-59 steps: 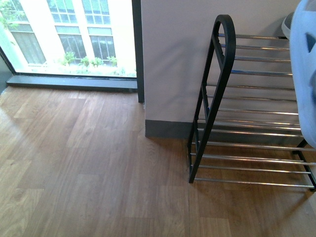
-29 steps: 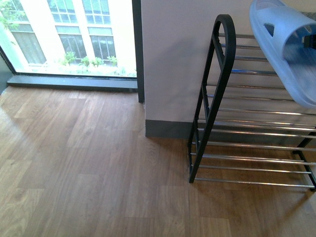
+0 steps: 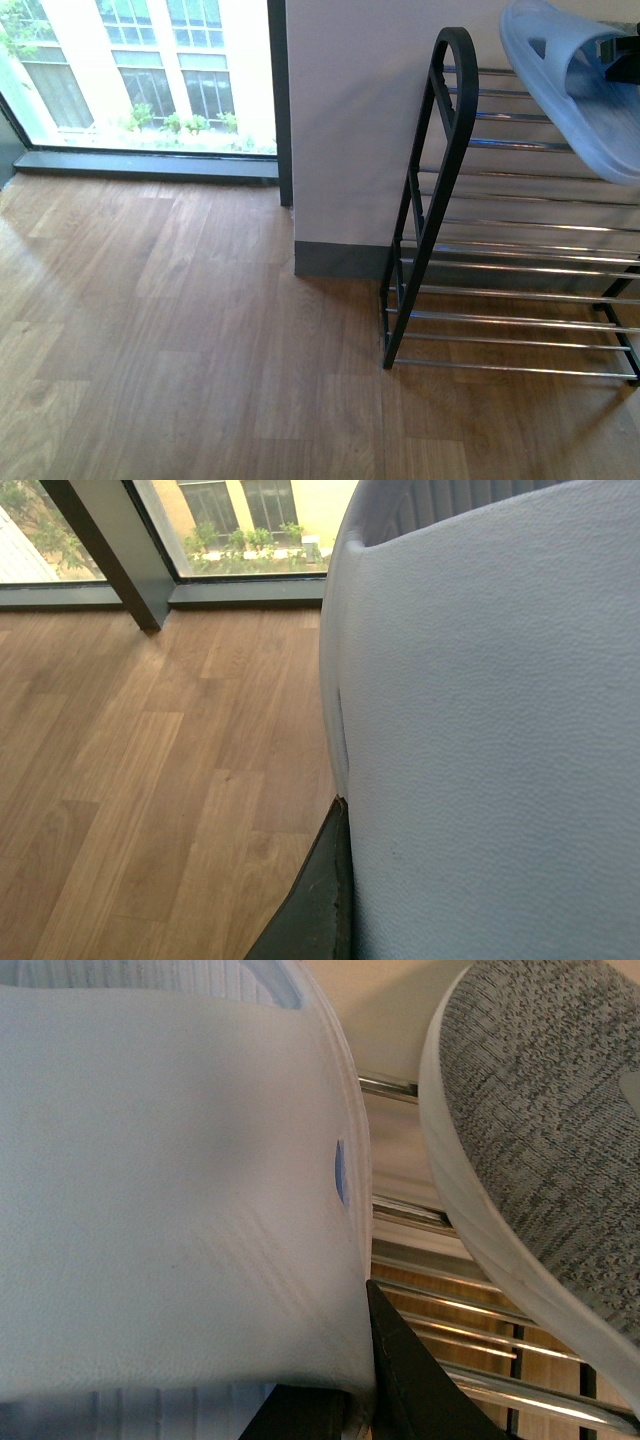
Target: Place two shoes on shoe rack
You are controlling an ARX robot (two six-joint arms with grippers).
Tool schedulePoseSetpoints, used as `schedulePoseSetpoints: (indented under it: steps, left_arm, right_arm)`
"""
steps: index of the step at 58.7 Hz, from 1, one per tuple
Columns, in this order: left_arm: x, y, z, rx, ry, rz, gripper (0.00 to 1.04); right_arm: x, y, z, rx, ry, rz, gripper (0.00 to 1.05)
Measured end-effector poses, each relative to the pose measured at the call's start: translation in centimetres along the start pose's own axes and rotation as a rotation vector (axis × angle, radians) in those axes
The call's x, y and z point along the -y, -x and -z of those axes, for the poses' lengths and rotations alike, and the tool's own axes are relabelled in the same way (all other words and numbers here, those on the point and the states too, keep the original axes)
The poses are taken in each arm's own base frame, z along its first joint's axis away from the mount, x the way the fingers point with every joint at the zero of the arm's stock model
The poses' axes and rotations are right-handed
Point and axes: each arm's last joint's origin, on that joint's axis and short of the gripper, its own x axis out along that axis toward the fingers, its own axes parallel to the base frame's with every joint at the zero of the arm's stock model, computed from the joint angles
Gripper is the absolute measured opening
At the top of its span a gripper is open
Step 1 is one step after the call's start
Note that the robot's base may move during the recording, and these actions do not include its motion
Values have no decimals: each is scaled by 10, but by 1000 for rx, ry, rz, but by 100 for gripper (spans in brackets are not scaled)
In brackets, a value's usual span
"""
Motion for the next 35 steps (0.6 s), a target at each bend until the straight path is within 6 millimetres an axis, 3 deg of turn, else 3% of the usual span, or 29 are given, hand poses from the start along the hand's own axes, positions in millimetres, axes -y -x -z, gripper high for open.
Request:
schedulePoseSetpoints:
  steps: [16,35]
  left_arm:
    - [0,0,0,0,0,0,2]
    - [0,0,0,0,0,0,2]
  right_arm:
    - [27,-19,-10,-66,-63,80,1]
    - [38,-27,-17,-62,-114,152,1]
